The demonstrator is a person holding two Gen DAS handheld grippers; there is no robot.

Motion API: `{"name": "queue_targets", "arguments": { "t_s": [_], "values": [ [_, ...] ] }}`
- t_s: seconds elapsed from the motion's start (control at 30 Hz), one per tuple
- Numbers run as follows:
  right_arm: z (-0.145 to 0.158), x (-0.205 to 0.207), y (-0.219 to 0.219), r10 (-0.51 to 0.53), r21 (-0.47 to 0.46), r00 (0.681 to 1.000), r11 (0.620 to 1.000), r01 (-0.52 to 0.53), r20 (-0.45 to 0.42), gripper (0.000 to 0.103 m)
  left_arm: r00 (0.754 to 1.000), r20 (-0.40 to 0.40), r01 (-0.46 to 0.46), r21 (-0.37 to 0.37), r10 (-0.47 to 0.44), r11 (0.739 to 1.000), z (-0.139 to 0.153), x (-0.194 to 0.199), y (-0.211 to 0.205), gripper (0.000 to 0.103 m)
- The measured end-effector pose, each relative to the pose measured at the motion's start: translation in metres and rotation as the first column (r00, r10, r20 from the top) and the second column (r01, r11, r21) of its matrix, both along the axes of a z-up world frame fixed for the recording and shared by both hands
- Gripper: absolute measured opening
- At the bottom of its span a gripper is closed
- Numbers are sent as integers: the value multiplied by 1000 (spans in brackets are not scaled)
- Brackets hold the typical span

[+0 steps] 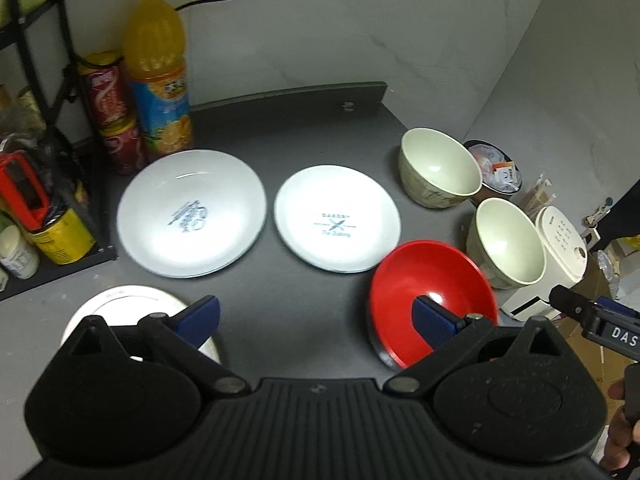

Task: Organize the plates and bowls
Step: 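Move the right tool toward the large cream bowl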

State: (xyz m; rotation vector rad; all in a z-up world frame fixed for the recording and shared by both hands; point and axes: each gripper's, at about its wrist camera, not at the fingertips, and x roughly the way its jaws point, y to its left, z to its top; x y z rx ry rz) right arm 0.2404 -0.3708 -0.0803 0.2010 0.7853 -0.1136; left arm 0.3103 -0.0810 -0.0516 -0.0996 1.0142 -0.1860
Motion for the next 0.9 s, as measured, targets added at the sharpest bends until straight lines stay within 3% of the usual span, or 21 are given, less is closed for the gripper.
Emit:
{"name": "queue_targets", "arguments": {
  "t_s": [0.5, 0.67, 0.9],
  "values": [
    [-31, 39, -69, -42, 45, 998, 998, 45, -57, 100, 998, -39, 49, -56, -51, 997, -22, 60, -85, 95],
    [-45, 51, -95, -33, 75, 997, 996, 39, -76, 86, 995, -53, 80, -59, -83, 995, -33, 76, -119, 89],
    [-68, 73, -126, -14, 138, 995, 990, 27, -96, 78, 988, -93, 114, -66, -120, 991, -55, 104, -169, 76]
  ]
}}
